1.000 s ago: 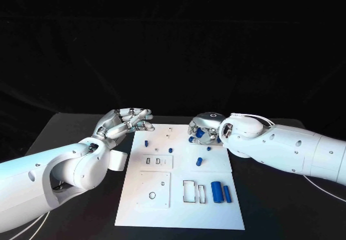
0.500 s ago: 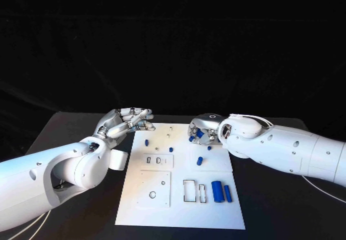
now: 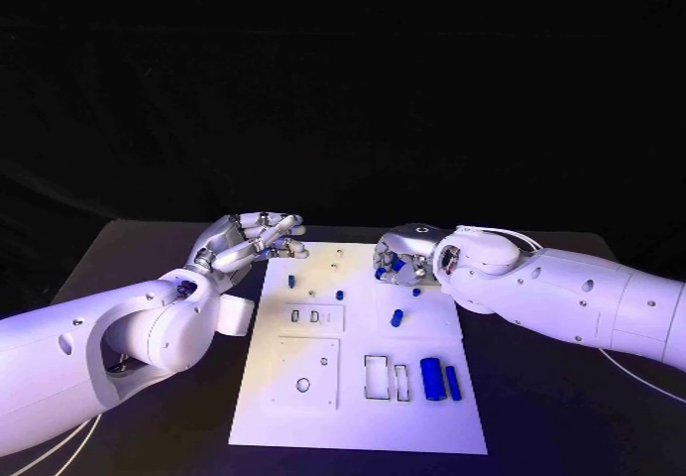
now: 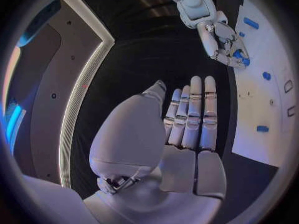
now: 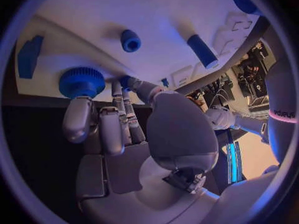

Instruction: Assemble the parts on the task board

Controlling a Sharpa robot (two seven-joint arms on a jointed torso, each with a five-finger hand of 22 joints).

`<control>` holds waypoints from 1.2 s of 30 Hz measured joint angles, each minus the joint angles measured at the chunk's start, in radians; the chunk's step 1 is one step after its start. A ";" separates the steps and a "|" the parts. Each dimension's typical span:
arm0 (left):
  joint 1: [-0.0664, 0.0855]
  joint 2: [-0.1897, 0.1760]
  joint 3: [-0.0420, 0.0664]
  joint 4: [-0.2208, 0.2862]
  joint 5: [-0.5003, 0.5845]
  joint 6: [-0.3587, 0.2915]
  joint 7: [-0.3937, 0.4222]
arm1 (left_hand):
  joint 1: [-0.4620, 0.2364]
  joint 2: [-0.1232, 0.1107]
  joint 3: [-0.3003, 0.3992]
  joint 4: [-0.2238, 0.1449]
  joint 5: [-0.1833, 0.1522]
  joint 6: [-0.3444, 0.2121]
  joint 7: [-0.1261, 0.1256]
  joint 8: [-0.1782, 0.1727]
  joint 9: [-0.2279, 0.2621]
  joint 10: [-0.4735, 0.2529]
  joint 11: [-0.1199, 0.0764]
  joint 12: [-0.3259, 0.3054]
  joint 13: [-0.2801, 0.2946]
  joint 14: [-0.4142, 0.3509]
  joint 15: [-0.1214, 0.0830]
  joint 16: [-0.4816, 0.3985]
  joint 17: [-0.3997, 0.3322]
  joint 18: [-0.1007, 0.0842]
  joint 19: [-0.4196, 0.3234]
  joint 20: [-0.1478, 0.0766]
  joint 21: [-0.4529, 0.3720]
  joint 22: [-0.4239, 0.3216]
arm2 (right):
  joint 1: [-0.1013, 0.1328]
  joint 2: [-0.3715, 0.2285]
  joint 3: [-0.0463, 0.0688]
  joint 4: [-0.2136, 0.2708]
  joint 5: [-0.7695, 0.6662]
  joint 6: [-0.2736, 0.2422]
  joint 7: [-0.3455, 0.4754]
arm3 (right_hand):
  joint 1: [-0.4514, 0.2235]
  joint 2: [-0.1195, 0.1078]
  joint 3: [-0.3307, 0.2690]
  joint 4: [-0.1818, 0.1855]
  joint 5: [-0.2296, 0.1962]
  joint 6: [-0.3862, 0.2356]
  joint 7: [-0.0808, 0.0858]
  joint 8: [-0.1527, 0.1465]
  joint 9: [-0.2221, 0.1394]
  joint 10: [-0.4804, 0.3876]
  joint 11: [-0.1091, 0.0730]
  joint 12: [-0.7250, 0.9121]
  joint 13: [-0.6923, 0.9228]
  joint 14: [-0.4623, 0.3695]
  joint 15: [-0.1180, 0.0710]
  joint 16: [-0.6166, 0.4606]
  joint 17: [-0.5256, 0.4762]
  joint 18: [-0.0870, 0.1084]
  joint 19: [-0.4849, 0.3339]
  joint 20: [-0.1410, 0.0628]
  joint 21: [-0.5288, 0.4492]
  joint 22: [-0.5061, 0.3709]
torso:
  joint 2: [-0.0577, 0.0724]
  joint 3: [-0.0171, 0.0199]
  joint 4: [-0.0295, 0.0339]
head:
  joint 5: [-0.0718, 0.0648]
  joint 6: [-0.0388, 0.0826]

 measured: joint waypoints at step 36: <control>0.001 0.016 0.000 -0.015 0.002 0.006 -0.012 | 0.000 0.000 0.003 -0.003 0.000 -0.004 0.004 0.000 0.000 -0.004 0.004 -0.004 0.000 0.000 0.000 0.000 0.005 0.000 0.000 0.000 0.000 0.000 | 0.006 0.128 0.003 -0.116 0.050 -0.248 -0.018 | -0.014 -0.003 0.011 0.011 -0.010 0.012 -0.009 0.028 0.050 0.017 -0.011 0.015 0.016 0.000 -0.010 0.010 0.006 -0.014 0.005 -0.005 0.014 0.030 | 0.008 -0.0026 0.0091 | 0.012 0.018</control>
